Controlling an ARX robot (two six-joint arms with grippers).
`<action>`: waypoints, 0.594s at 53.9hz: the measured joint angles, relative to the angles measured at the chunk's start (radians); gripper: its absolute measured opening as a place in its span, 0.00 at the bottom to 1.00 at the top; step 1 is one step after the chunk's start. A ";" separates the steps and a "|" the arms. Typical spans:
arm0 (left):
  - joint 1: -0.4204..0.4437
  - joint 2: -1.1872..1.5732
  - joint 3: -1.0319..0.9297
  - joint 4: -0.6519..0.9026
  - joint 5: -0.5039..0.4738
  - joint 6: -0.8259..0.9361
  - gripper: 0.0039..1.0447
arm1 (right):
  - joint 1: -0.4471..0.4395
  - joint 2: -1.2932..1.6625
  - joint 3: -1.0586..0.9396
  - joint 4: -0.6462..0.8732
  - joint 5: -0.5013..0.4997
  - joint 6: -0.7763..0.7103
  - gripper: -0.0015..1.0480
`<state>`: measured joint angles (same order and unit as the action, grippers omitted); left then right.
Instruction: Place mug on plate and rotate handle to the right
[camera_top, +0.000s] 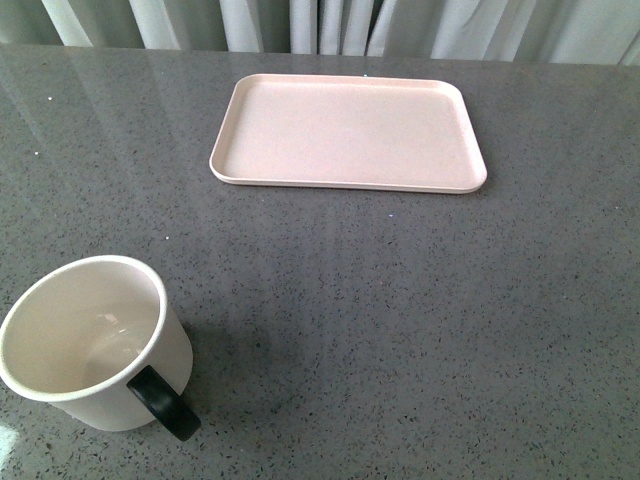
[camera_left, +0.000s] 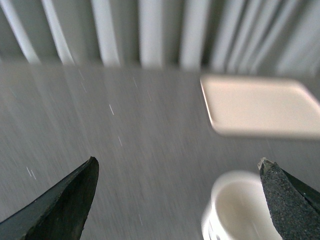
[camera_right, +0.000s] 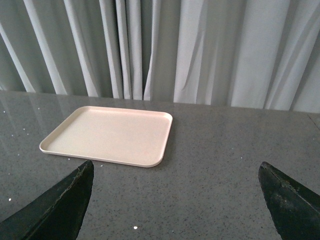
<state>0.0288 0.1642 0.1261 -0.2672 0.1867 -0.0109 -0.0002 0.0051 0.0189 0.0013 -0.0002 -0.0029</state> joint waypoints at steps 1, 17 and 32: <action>-0.001 0.058 0.033 -0.061 0.032 -0.003 0.91 | 0.000 0.000 0.000 0.000 -0.001 0.000 0.91; -0.069 0.508 0.169 -0.012 0.010 0.004 0.91 | 0.000 0.000 0.000 0.000 0.000 0.000 0.91; -0.132 0.725 0.245 0.061 -0.017 0.027 0.91 | 0.000 0.000 0.000 0.000 0.000 0.000 0.91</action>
<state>-0.1032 0.8894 0.3706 -0.2062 0.1696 0.0166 -0.0002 0.0051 0.0189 0.0013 -0.0002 -0.0029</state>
